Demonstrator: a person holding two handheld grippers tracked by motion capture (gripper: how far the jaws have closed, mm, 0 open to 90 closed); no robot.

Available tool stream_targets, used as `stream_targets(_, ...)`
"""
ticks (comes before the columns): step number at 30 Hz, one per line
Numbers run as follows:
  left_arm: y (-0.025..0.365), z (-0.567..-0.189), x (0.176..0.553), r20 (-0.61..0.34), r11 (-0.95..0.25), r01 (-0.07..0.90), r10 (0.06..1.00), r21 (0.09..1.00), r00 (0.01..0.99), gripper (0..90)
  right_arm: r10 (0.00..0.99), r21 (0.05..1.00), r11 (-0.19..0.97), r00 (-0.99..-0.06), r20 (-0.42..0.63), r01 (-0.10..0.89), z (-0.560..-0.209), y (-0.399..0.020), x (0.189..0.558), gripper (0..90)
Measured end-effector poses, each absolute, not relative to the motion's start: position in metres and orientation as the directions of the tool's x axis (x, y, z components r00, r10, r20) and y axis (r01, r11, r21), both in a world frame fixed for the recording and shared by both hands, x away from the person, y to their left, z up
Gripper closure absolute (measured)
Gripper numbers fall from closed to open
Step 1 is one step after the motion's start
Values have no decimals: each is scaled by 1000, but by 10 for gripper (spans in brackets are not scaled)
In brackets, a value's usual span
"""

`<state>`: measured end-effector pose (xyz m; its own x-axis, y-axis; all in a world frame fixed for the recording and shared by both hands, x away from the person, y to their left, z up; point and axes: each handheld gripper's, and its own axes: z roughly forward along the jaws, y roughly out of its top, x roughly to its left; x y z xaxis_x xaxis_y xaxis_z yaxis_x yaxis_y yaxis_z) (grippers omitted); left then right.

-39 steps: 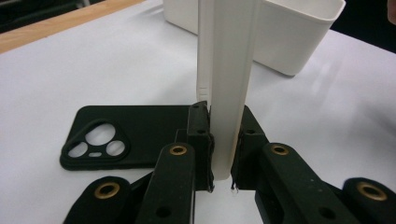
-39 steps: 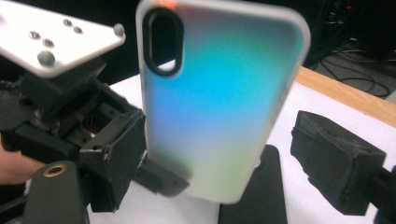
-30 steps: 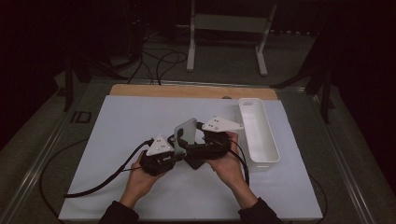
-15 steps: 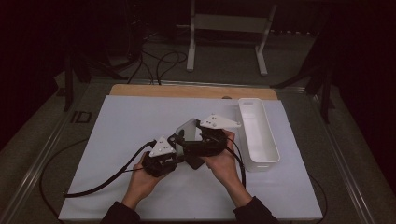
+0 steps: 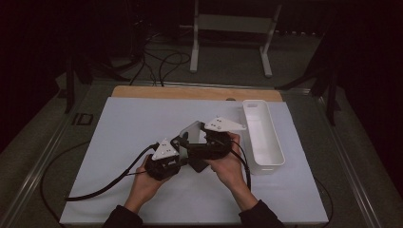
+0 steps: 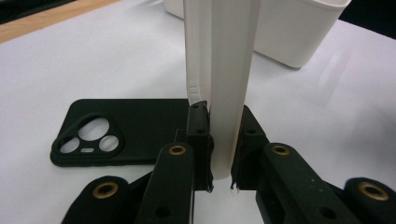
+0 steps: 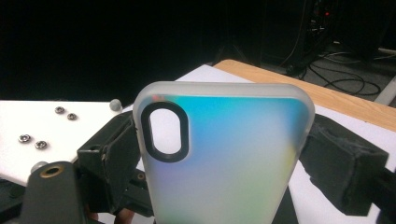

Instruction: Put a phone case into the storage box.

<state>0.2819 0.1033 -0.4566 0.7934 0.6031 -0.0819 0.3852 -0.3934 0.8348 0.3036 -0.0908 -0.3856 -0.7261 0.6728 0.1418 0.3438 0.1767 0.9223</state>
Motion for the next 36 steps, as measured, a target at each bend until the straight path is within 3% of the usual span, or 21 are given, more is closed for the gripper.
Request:
stream_targets(7, 109, -453, 281, -77, -374, 382, 622, 845, 779, 710, 677, 924, 175, -723, 138, 341, -386, -93, 303, 166)
stream_targets(8, 110, -452, 281, -76, -373, 383, 625, 845, 777, 650, 679, 925, 163, -719, 147, 343, -386, -95, 304, 166)
stream_targets(13, 114, -451, 279, -59, -373, 383, 648, 845, 759, 556, 682, 926, 145, -713, 162, 348, -385, -100, 305, 166)
stream_targets(19, 127, -451, 276, -58, -351, 395, 682, 849, 729, 489, 690, 926, 136, -704, 167, 353, -383, -108, 306, 165)
stream_targets(36, 192, -459, 257, -31, -257, 426, 827, 867, 562, 169, 751, 934, 123, -647, 134, 336, -375, -133, 321, 168)
